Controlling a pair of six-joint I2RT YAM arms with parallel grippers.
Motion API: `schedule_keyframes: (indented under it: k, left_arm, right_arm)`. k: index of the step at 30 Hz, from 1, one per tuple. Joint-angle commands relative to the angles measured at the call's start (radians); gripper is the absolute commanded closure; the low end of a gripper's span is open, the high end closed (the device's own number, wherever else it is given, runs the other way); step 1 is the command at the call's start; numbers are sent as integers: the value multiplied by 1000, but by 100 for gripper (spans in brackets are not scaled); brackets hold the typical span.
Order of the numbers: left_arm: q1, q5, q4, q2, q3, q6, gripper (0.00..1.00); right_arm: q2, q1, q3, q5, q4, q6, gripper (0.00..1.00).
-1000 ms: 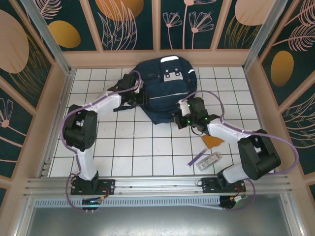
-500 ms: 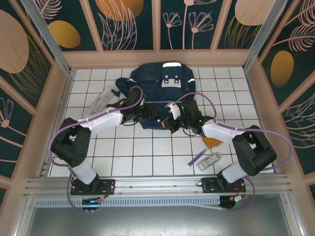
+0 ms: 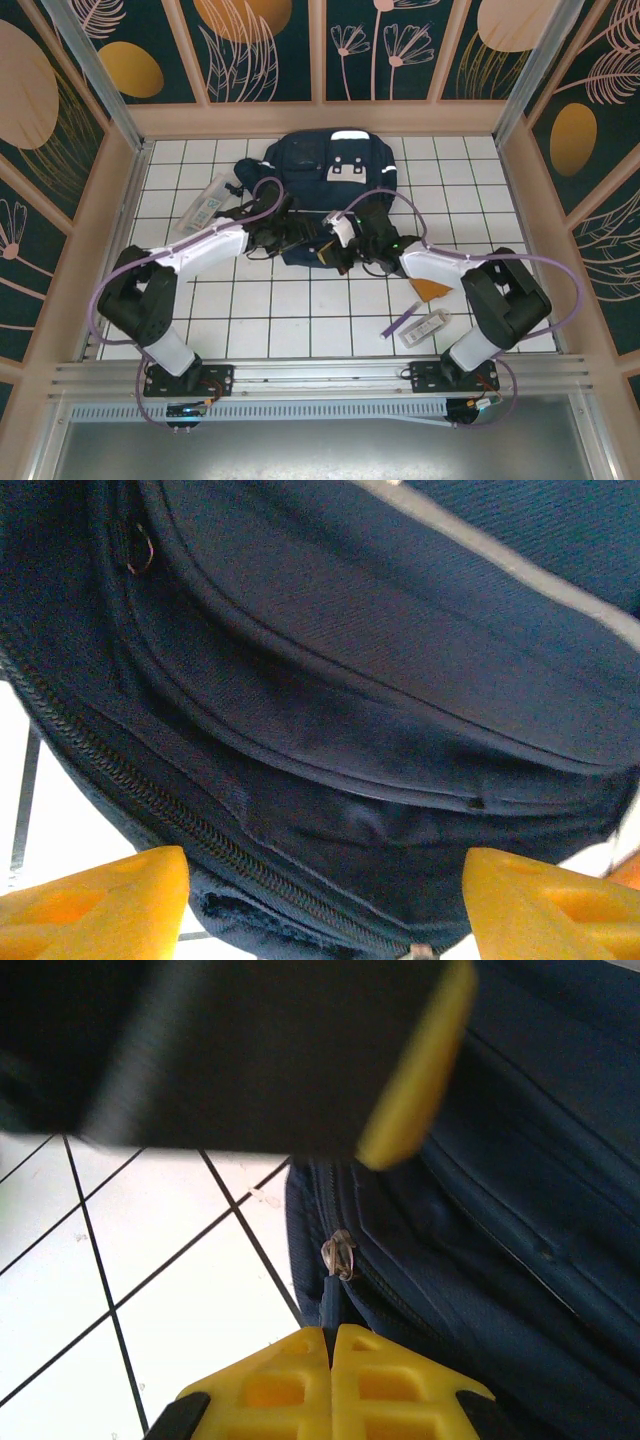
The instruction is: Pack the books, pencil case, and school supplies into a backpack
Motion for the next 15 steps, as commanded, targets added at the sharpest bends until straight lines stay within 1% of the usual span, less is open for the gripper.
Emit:
schedule_keyframes:
  k: [1, 4, 5, 6, 7, 8, 9, 10, 11, 15]
  left_arm:
    - [10, 27, -64, 75, 19, -31, 29]
    - [33, 40, -58, 108, 8, -36, 32]
    - [42, 37, -51, 114, 4, -35, 36]
    - [51, 28, -50, 117, 0, -30, 45]
    - [61, -2, -51, 114, -3, -17, 67]
    - [66, -57, -65, 107, -4, -6, 87]
    - [69, -107, -77, 93, -10, -3, 98]
    - [72, -147, -71, 73, -21, 6, 100]
    - [74, -171, -65, 58, -32, 14, 100]
    - [80, -217, -11, -44, -81, 65, 100]
  right_arm:
    - [23, 39, 55, -41, 9, -63, 100]
    - [26, 45, 59, -36, 6, -69, 100]
    - [22, 46, 58, -28, 2, -71, 100]
    - [18, 46, 55, -21, 0, -74, 100]
    - [12, 45, 49, -4, -8, -77, 100]
    - [7, 44, 45, 17, -21, -80, 100]
    - [2, 42, 44, 41, -43, -88, 100]
    - [-3, 40, 44, 82, -73, -94, 100]
    - [-9, 36, 44, 133, -101, -99, 100]
    - [-42, -10, 35, 351, -225, -111, 100]
